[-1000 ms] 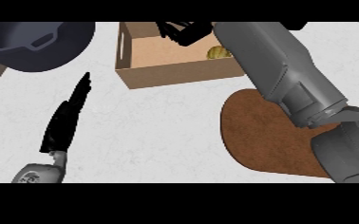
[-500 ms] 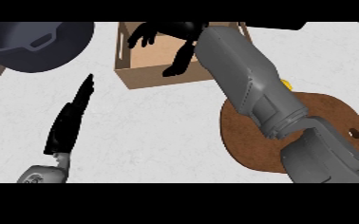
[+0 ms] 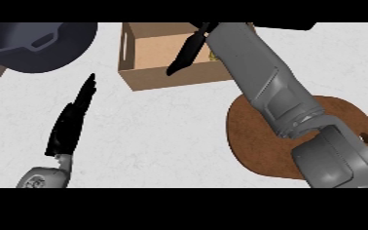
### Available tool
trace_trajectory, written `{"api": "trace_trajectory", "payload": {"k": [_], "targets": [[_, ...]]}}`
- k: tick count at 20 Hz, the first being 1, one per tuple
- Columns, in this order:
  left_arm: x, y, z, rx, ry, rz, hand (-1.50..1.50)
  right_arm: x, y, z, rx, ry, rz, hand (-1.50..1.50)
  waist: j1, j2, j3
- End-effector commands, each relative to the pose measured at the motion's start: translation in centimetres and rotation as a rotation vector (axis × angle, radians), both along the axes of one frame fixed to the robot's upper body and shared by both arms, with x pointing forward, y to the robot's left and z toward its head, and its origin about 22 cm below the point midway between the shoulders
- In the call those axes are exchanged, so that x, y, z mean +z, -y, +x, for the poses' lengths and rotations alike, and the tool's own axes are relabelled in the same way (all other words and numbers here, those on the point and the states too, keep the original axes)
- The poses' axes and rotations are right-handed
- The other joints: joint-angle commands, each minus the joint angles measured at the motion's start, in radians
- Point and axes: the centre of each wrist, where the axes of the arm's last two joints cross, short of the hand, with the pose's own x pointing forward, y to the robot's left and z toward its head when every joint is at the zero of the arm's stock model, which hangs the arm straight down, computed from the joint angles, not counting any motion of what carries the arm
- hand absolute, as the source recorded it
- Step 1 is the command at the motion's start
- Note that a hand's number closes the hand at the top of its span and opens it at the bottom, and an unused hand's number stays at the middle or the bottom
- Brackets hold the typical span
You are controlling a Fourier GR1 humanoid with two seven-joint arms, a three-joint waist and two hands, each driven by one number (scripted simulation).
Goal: Pick the squash from the cutting board and place it in the cardboard box
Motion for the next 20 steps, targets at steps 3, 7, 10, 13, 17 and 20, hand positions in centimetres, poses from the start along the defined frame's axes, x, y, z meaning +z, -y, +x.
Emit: {"api": "trace_trajectory", "payload": {"k": [3, 7, 10, 13, 17, 20], "targets": [[0.2, -0.4, 0.3, -0.015, 0.018, 0.001, 0.0, 1.5, 3.9, 1.2, -0.096, -0.177, 0.201, -1.5, 0.018, 0.015, -0.001], [-0.1, 0.3, 0.2, -0.043, 0.01, -0.003, 0.0, 3.9, 8.2, 2.0, -0.221, -0.174, 0.252, -1.5, 0.027, 0.026, -0.001], [0.6, 0.5, 0.5, -0.037, 0.012, -0.023, 0.0, 3.8, 12.1, 2.3, -0.3, -0.174, 0.255, -1.5, 0.038, 0.034, 0.001], [1.1, 0.9, 0.4, -0.054, 0.048, -0.015, 0.0, 5.1, 15.7, 2.3, -0.342, -0.177, 0.318, -1.5, 0.058, 0.046, 0.003], [1.9, 1.1, 1.2, -0.071, 0.067, -0.007, 0.0, 6.4, 18.0, 2.2, -0.335, -0.16, 0.32, -1.5, 0.067, 0.058, 0.004], [1.4, 1.2, 0.8, -0.078, 0.062, 0.005, 0.0, 6.4, 19.9, 1.9, -0.334, -0.152, 0.296, -1.5, 0.084, 0.067, 0.006]]}}
